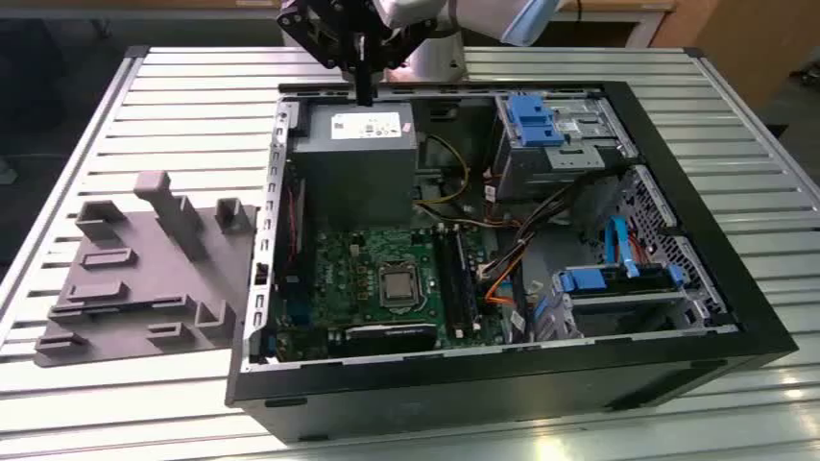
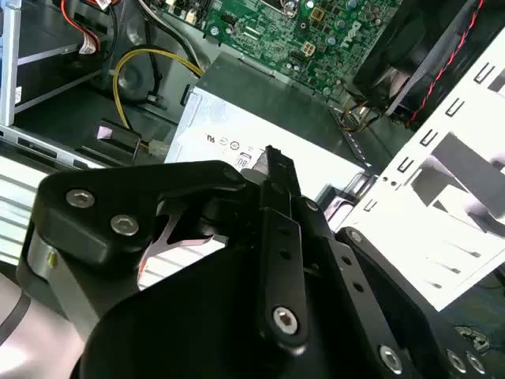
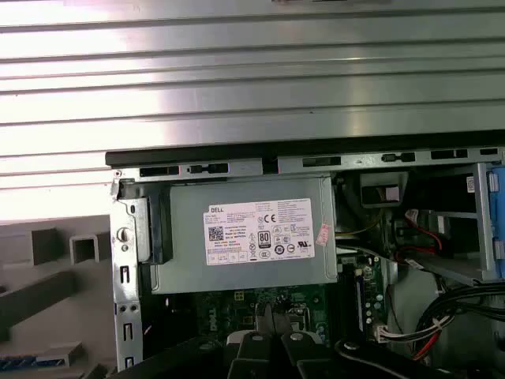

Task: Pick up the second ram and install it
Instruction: 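Reach for the second ram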

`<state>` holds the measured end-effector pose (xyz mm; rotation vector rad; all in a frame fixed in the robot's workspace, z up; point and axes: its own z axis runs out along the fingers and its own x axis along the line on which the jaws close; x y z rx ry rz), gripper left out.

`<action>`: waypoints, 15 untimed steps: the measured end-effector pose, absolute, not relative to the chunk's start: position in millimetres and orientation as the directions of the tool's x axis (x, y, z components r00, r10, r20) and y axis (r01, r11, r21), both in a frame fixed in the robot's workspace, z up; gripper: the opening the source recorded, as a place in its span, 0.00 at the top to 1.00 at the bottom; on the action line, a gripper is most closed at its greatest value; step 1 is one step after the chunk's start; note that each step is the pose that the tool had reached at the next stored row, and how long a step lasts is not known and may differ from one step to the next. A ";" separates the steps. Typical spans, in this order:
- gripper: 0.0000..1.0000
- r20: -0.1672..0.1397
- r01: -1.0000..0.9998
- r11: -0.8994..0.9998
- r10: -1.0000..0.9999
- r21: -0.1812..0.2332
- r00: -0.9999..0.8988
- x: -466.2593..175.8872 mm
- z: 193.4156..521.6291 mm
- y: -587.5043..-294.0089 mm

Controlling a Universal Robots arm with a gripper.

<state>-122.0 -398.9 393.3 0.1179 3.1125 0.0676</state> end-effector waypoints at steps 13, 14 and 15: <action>0.89 -0.025 0.075 0.996 0.076 0.044 -0.997 -125.2 393.3 -398.9; 0.89 -0.025 0.075 0.996 0.076 0.044 -0.997 -125.4 393.3 -398.9; 0.89 -0.025 0.075 0.996 0.076 0.044 -0.997 -125.8 393.3 -398.9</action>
